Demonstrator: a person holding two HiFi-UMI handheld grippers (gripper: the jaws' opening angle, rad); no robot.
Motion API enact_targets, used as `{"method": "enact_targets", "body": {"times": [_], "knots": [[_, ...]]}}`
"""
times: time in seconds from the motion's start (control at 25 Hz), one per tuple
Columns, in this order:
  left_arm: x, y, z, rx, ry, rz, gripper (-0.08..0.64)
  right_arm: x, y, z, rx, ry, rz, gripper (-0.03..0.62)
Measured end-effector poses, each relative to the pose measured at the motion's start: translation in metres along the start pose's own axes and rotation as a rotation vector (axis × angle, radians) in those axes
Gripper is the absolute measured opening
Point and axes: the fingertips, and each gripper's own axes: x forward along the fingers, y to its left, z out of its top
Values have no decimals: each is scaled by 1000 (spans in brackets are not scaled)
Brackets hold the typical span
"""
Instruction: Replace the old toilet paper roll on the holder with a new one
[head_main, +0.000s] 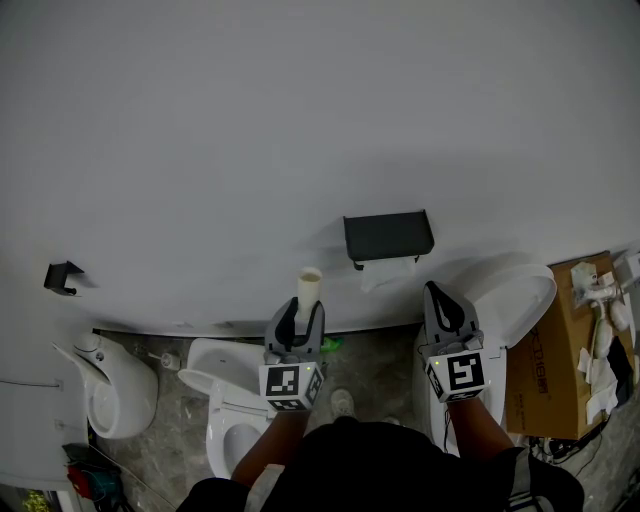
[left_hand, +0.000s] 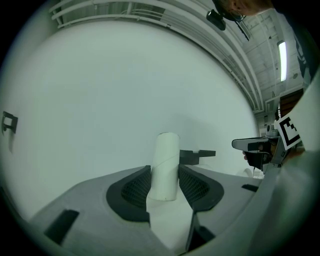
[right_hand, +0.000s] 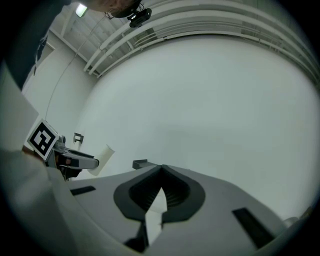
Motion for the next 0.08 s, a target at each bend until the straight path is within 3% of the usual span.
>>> {"method": "enact_targets", "body": {"times": [0.08], "knots": [[-1, -2, 0, 0, 0, -4, 170, -1, 1, 0, -10, 0, 6, 0]]}}
